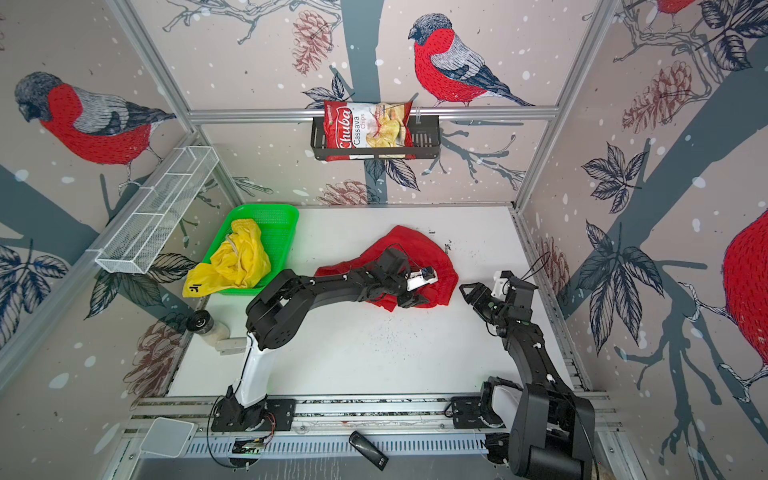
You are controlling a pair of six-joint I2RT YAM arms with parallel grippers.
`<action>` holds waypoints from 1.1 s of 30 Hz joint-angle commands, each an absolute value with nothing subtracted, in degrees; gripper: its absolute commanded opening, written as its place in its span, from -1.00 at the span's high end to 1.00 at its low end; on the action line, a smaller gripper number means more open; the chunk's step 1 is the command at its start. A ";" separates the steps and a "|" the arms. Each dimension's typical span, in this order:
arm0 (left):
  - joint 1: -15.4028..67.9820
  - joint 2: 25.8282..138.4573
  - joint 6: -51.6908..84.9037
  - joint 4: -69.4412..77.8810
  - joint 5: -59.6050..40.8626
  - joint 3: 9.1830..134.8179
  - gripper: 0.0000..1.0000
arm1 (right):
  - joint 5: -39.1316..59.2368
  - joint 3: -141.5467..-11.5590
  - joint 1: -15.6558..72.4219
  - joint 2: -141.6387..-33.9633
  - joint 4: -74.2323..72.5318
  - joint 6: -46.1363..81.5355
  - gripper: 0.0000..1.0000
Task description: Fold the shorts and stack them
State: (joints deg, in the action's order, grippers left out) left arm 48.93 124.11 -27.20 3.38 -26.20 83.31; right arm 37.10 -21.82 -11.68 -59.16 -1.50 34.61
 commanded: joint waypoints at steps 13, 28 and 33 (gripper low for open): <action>50.59 129.71 -24.44 -0.46 -17.87 89.81 0.71 | 38.08 -18.50 -9.51 -60.25 -7.90 38.92 -0.43; 45.66 123.53 -12.26 12.07 -37.50 81.65 0.96 | 43.86 -18.93 -0.15 -73.75 -31.07 54.66 -0.61; 45.79 123.23 -12.16 12.48 -38.40 81.08 0.96 | 43.74 -19.60 1.55 -77.72 -36.24 58.87 -0.61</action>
State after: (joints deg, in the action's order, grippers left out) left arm 45.80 123.98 -13.04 9.63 -35.83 81.52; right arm 43.00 -19.29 0.93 -76.20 -29.69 54.63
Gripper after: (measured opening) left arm 0.052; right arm 0.805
